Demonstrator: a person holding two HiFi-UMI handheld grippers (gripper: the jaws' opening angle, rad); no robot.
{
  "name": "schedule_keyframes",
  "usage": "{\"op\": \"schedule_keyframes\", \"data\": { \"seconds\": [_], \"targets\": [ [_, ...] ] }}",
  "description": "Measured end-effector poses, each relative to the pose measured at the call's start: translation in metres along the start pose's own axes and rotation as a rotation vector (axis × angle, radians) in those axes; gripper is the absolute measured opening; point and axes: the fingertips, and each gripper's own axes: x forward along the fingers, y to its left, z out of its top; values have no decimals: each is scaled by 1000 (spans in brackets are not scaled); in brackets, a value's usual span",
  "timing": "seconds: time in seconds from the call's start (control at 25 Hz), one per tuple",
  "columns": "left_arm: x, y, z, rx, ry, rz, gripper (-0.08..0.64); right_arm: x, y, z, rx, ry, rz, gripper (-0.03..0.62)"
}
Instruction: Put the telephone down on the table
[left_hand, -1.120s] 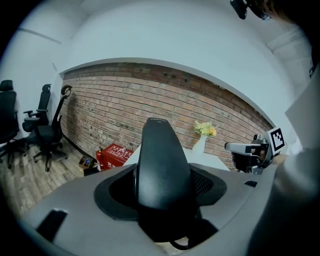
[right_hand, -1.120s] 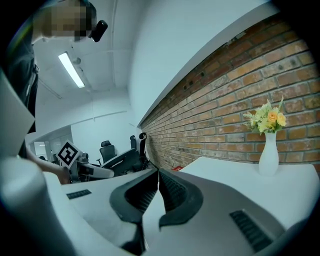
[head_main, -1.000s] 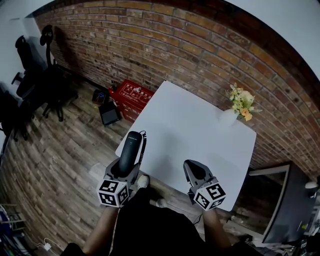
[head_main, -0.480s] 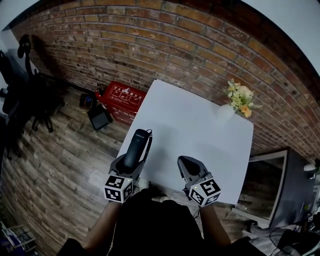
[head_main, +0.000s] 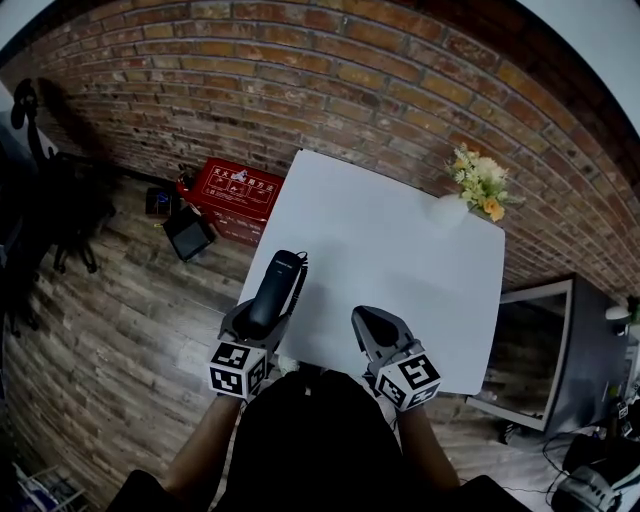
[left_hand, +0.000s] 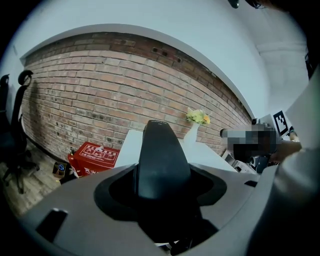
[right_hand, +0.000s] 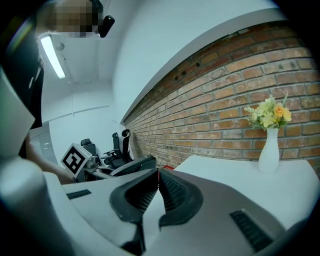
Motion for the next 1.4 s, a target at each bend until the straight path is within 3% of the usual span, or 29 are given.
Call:
{"op": "schedule_keyframes", "data": {
  "seconds": [0.52, 0.96, 1.4],
  "targets": [
    [15, 1, -9, -20, 4, 65, 284, 2, -8, -6, -15, 39, 72, 23],
    [67, 45, -40, -34, 41, 153, 284, 2, -18, -33, 2, 109, 71, 23],
    [97, 71, -62, -50, 91, 194, 284, 5, -28, -50, 13, 148, 43, 23]
  ]
}}
